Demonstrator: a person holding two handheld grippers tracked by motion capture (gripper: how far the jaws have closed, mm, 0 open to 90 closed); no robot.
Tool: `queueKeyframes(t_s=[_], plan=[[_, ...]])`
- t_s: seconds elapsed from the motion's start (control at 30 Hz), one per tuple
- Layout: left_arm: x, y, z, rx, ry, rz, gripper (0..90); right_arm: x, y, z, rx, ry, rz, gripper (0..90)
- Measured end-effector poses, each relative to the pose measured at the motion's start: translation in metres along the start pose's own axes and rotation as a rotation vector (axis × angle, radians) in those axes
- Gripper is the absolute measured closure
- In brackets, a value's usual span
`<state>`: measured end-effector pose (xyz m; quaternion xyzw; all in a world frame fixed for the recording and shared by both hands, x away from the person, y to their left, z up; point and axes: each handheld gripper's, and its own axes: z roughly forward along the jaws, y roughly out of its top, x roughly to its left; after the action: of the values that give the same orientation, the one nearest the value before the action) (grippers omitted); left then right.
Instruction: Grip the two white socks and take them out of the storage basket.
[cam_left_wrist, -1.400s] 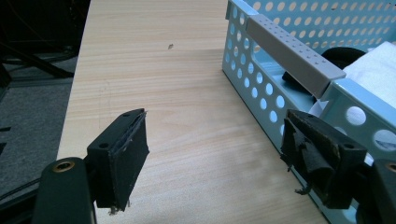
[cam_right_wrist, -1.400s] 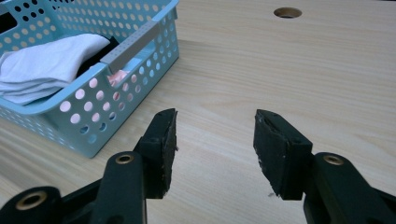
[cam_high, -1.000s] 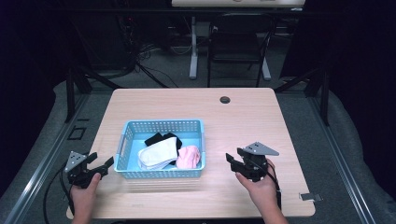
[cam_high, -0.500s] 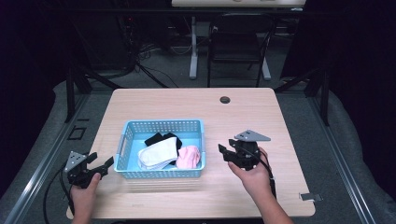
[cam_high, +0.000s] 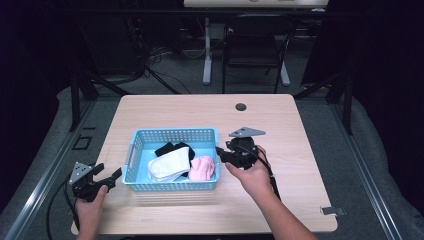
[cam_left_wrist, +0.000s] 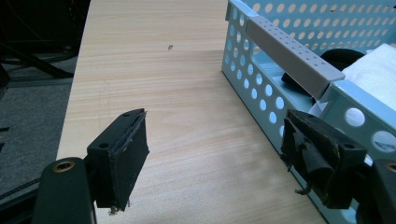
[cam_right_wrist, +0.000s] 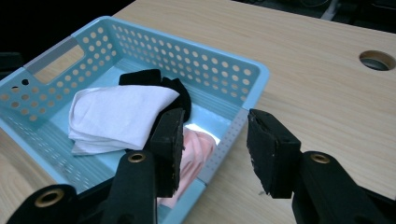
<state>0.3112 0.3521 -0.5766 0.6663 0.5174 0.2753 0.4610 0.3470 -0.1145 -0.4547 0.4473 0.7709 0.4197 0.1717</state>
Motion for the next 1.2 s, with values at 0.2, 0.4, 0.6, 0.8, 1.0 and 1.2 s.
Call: queueKeyframes(t_s=[0.2, 0.4, 0.6, 0.8, 1.0, 1.2], plan=[[0.0, 0.0, 0.0, -0.005, -0.001, -0.001, 22.7, 0.015, 0.013, 0.017, 0.028, 0.029, -0.026, 56.5], [0.001, 0.0, 0.0, -0.003, -0.001, -0.001, 22.7, 0.027, 0.022, 0.035, 0.058, 0.052, -0.023, 57.3], [0.001, 0.0, 0.0, -0.003, -0.002, -0.001, 22.6, 0.032, 0.028, 0.053, 0.097, 0.074, -0.01, 57.7], [0.001, 0.0, 0.0, -0.006, -0.002, -0.002, 22.7, 0.037, 0.03, 0.071, 0.13, 0.084, 0.011, 58.0], [0.001, 0.0, 0.0, -0.004, -0.003, -0.004, 22.7, 0.041, 0.029, 0.089, 0.189, 0.089, 0.028, 58.6], [0.001, 0.0, 0.0, -0.004, -0.003, -0.002, 22.7, 0.044, 0.028, 0.108, 0.254, 0.091, 0.053, 59.6]])
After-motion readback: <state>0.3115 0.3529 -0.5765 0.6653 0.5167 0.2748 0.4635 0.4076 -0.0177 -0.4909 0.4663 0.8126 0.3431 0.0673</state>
